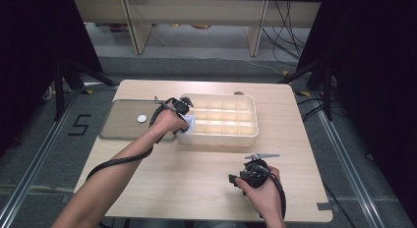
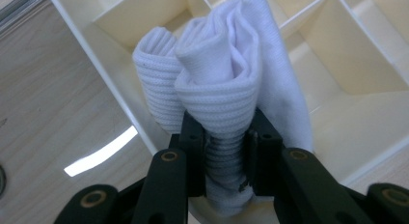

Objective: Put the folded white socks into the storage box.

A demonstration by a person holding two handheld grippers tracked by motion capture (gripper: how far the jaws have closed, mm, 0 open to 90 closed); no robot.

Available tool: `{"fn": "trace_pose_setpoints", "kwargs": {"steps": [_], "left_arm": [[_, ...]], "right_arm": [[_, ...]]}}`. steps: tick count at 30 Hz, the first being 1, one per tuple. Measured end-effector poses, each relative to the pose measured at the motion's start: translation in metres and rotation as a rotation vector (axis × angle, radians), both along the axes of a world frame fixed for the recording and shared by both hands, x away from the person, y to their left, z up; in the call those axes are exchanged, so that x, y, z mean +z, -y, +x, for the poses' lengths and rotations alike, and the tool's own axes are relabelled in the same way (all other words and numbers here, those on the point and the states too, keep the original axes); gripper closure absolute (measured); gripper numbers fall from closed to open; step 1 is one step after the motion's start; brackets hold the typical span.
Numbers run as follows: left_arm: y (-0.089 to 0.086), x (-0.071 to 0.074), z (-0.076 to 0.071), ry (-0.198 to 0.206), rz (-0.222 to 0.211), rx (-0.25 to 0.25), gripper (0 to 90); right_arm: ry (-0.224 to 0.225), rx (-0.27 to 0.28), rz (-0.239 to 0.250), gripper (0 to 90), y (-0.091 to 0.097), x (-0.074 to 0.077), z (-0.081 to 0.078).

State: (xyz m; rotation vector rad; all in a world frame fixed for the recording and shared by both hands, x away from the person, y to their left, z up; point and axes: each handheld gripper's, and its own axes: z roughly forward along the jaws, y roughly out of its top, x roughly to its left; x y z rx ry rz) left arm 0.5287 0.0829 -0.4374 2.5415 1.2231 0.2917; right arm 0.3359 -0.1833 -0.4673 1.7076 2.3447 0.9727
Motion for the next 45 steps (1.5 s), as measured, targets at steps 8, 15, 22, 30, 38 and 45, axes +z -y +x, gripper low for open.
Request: {"fn": "trace_pose_setpoints", "kwargs": {"steps": [8, 15, 22, 30, 38, 45], "left_arm": [[0.003, -0.005, 0.001, -0.048, -0.001, 0.04, 72.7], [0.004, -0.006, 0.002, -0.06, 0.0, 0.045, 72.7], [0.006, -0.006, 0.003, -0.064, 0.017, 0.042, 72.7], [0.004, -0.005, 0.003, -0.07, -0.015, 0.044, 71.5], [0.0, 0.002, 0.002, -0.063, -0.054, 0.048, 67.2], [-0.004, 0.009, 0.0, -0.05, -0.104, 0.05, 58.7]], "right_arm": [[0.014, 0.012, -0.011, 50.5, 0.001, -0.002, 0.0], [0.001, -0.007, -0.003, 50.4, 0.0, -0.001, 0.0], [-0.019, -0.001, -0.005, 50.4, 0.0, -0.003, 0.0], [-0.001, -0.008, -0.004, 50.2, 0.0, -0.001, 0.0], [0.013, 0.0, -0.01, 49.8, 0.002, -0.001, 0.0], [0.001, 0.0, -0.005, 49.7, 0.002, 0.0, 0.0]]}}
